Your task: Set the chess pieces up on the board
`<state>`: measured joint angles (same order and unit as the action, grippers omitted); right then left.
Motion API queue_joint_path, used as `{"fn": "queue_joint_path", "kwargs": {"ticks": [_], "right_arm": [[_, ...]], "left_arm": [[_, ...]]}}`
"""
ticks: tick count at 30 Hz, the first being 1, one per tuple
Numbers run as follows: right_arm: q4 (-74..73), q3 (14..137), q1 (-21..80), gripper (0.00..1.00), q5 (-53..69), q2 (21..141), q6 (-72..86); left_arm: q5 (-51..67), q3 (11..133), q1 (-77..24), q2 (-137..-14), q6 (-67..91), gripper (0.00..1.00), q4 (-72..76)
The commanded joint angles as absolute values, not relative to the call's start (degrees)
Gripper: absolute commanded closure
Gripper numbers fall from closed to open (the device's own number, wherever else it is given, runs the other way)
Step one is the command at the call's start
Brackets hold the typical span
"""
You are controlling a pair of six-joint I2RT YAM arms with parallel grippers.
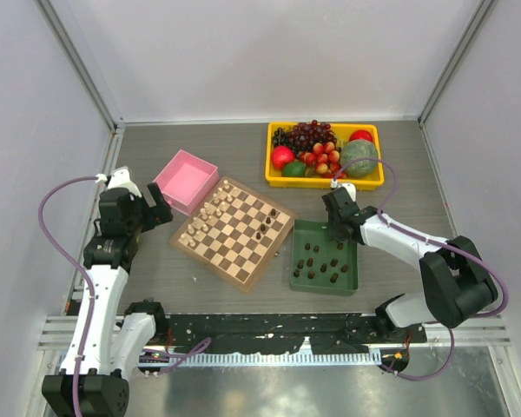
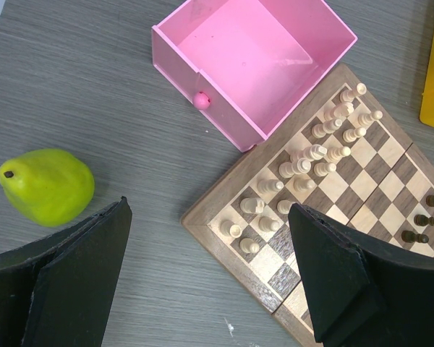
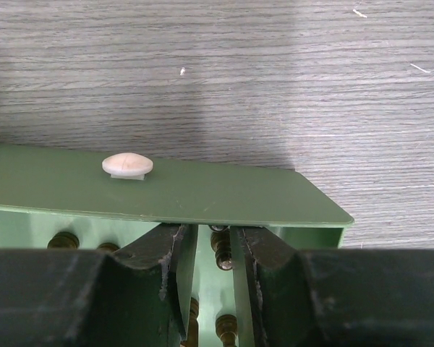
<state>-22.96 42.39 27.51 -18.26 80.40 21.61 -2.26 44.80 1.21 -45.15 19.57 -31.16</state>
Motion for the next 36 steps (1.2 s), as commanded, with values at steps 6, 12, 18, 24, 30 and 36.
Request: {"fn": "queue_joint_path", "kwargs": {"ticks": [6, 12, 18, 24, 30, 36], "right_arm": [[-23.6, 43.4, 27.2, 0.71, -18.9, 81.6, 22.6], [-23.6, 43.3, 27.1, 0.75, -18.8, 80.9, 22.3], [-23.4, 43.2, 27.1, 0.78, -18.3, 79.0, 21.3], [-24.3, 45.3, 27.4, 0.8, -14.2, 73.7, 20.5], [-25.7, 47.9, 31.8, 0.79, -12.6, 67.9, 22.7], [-24.1, 54.6, 44.0, 0.79, -13.5, 72.6, 26.1]], "left_arm": [[-1.2, 47.0, 1.5, -44.9, 20.2, 0.01, -30.1], [-1.1, 46.9, 1.4, -44.9, 20.1, 0.01, -30.1], [-1.2, 46.9, 1.5, -45.1, 20.2, 0.01, -30.1], [-1.1, 46.9, 1.4, -44.8, 20.1, 0.01, -30.2], [-1.3, 47.0, 1.5, -44.9, 20.0, 0.01, -30.2], [-1.2, 46.9, 1.4, -44.8, 20.1, 0.01, -30.3]]}}
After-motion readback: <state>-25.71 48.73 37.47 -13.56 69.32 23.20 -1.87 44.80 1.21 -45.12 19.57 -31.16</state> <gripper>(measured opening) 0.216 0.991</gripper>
